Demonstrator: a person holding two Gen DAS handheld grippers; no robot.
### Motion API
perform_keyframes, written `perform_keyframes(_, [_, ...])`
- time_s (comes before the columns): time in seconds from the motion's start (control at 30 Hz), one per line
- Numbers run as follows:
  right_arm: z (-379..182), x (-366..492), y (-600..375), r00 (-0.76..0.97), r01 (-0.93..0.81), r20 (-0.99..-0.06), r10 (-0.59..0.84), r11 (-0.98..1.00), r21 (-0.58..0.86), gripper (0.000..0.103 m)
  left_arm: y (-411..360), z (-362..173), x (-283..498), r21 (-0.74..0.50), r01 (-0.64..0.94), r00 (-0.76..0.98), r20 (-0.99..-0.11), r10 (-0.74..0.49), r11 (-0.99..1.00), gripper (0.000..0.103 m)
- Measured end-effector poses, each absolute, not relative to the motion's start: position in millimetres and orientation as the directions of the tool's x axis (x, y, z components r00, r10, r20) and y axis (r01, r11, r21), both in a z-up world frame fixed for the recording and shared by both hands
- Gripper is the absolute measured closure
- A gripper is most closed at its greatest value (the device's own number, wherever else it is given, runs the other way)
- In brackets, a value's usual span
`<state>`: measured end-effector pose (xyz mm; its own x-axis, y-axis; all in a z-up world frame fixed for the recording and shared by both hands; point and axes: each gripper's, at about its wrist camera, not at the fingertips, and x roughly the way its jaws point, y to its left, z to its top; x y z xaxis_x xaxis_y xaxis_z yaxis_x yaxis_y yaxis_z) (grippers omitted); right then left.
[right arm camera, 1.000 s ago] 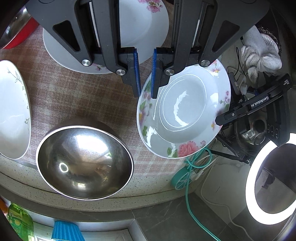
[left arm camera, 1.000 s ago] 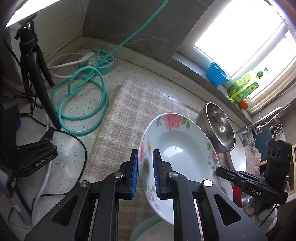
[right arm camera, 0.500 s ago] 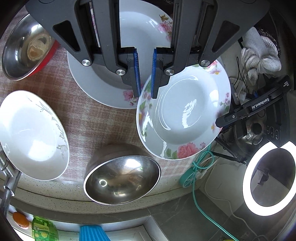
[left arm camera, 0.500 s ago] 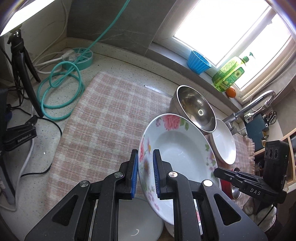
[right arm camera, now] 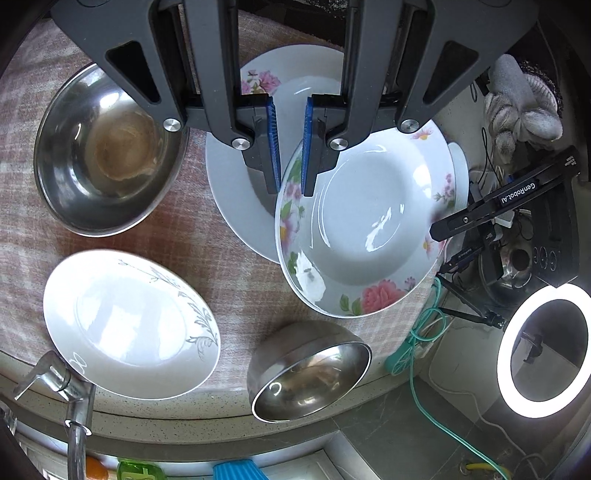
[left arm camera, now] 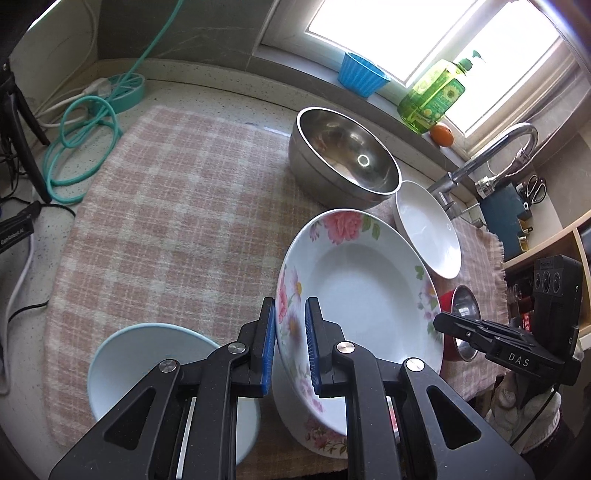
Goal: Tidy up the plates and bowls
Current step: 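Lower the pink-rose plate onto the pink-blossom plate and open the left gripper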
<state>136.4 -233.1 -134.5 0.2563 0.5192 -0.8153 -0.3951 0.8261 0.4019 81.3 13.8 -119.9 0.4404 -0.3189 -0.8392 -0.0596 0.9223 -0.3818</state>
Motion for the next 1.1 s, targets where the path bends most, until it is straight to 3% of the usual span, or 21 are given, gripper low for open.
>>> perform_keyframes(1.1, [-160, 103, -267, 0.227, -0.324, -0.846, 0.483, 0.856, 0.402, 0.092, -26, -147, 80, -0.280, 0.045, 0.283, -0.917, -0.281, 0.959, 0.090])
